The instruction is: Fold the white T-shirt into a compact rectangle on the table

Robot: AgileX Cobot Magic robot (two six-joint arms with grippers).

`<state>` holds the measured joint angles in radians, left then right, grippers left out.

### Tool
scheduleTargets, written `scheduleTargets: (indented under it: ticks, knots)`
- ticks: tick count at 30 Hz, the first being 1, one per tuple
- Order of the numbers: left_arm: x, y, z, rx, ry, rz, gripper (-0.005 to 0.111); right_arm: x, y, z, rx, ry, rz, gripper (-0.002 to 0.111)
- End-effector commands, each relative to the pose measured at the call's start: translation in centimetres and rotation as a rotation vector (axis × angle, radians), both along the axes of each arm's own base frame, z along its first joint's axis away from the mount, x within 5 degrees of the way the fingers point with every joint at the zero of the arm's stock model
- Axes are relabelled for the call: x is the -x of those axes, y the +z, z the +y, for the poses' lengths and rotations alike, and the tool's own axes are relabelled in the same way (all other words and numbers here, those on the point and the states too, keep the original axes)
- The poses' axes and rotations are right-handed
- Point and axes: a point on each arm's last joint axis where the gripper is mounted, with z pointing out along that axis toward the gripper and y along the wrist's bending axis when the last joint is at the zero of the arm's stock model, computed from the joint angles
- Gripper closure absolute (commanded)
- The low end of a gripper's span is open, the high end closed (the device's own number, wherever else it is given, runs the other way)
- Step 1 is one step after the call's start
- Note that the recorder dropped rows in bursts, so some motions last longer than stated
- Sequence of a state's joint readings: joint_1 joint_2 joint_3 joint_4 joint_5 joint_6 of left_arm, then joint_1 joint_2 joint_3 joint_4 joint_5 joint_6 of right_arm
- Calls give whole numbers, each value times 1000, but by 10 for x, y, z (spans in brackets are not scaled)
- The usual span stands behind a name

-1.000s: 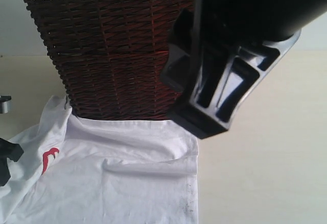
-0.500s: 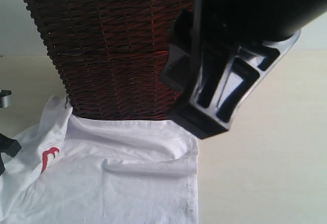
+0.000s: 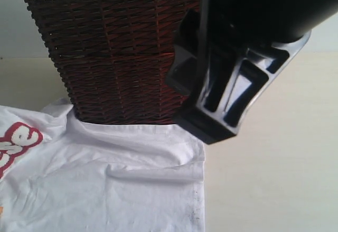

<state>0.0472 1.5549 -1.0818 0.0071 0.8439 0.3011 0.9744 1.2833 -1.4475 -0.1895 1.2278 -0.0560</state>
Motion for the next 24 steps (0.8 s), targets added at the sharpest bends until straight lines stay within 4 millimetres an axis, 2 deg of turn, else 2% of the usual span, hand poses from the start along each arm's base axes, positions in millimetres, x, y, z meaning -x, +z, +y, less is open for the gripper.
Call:
scheduleTargets:
  ticks: [1,6,9,13,15,18,20,22,24]
  knots:
    - [-16,12,16,-47,31,-206,107,-1,0,-1,-1,-2,-7,71]
    - [-33,8,41,-95,88,-343,107,-1,-1,-1,-3,-9,-3,71]
    - [-43,-9,60,-95,144,-362,107,-1,-1,-1,-3,-9,-3,71]
    - [-51,-48,80,-88,193,-285,103,-1,-1,-1,-7,-14,1,71]
    - [-56,-64,81,-71,215,-257,91,-1,-1,-1,-8,-15,2,71]
    - [-59,-81,82,-64,216,-228,63,-1,-1,-1,-8,-15,2,71]
    - [-61,-85,82,-62,216,-229,44,-1,-1,-1,-8,-15,2,71]
    - [-63,-78,83,-39,270,-263,37,-1,-1,-1,-9,-15,4,71]
    - [-64,-63,82,-20,312,-286,40,-1,-1,-1,-9,-15,4,71]
